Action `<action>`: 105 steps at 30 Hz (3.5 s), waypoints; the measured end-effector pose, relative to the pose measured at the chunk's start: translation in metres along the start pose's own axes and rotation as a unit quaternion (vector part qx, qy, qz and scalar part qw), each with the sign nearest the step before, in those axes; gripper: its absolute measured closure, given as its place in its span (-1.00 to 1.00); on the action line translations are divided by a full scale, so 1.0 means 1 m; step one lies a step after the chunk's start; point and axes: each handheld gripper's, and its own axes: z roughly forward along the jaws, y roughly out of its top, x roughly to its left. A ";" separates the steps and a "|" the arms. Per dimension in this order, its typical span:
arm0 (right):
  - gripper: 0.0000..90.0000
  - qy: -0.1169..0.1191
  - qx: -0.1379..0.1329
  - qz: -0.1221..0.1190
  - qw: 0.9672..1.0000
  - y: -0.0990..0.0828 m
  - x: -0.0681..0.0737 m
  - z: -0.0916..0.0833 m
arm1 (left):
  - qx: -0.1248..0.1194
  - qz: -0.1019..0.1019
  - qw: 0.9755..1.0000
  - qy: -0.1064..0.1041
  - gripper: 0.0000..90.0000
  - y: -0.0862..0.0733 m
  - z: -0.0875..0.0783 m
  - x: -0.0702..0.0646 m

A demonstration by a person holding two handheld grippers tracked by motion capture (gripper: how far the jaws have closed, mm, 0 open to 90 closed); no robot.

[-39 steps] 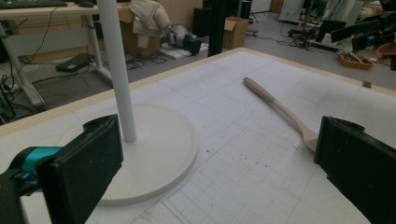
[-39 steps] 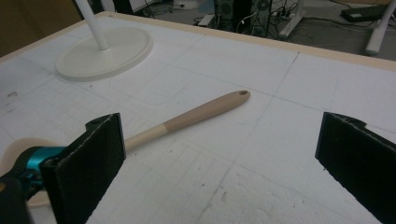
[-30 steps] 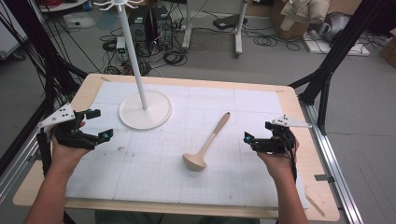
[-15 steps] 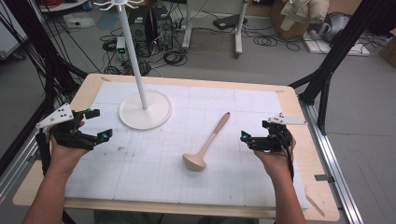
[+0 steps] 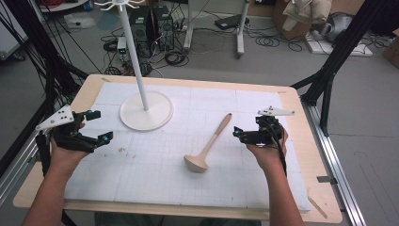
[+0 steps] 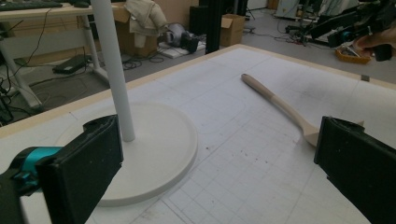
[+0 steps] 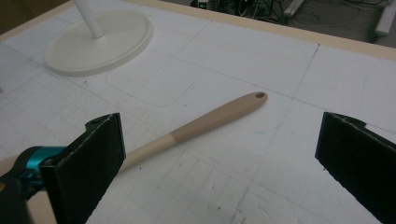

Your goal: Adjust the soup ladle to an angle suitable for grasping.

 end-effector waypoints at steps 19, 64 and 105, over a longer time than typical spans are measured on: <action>-0.99 -0.005 0.096 0.011 0.995 0.019 0.017 0.082 | -0.003 0.006 1.000 0.003 -0.96 0.002 -0.003 -0.001; -0.25 -0.078 0.235 0.042 0.968 -0.001 0.033 0.133 | 0.006 0.008 1.000 -0.002 -0.96 -0.003 0.003 -0.005; 0.26 -0.068 0.285 0.023 0.956 0.004 0.037 0.128 | 0.015 0.011 1.000 -0.007 -0.96 -0.002 0.011 -0.004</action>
